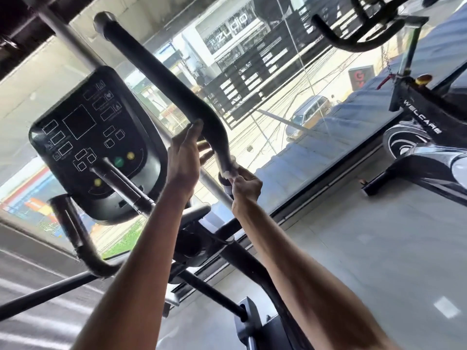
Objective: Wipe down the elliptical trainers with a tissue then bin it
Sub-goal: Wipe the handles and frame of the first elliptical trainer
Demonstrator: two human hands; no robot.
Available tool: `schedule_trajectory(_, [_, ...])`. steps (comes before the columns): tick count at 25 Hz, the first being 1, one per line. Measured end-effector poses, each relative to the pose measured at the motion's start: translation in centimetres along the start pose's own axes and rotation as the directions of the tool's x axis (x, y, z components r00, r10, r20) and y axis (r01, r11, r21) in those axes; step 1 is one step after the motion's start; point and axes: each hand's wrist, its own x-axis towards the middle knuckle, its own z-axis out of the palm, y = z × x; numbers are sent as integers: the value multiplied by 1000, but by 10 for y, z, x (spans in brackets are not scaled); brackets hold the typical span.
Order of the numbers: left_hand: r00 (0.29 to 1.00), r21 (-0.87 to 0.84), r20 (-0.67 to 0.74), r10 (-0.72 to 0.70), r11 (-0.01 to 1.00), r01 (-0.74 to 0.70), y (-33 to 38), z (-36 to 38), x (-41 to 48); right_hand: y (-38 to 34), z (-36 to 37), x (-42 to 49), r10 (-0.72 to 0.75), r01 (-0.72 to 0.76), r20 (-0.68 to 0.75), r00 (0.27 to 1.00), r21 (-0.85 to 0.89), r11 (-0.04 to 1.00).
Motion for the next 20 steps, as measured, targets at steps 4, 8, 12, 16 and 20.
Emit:
schedule_trajectory(4, [1000, -5, 15, 19, 1000, -19, -2, -2, 2, -6, 2, -12, -58, 57, 17, 998, 61, 997])
schedule_trajectory(8, [999, -4, 35, 18, 1000, -18, -4, -3, 2, -16, 5, -24, -45, 44, 6, 999, 108, 993])
schedule_trajectory(12, [999, -22, 37, 21, 1000, -20, -2, -3, 1, -32, 4, -40, -133, 129, 34, 991, 105, 986])
schedule_trajectory(16, [999, -22, 51, 12, 1000, -11, 0, -4, 0, -46, 6, -56, -191, 185, 39, 981, 118, 976])
schedule_trajectory(20, [999, -26, 51, -16, 1000, 17, -3, -6, -1, -61, 6, -73, -358, 349, 62, 932, 116, 930])
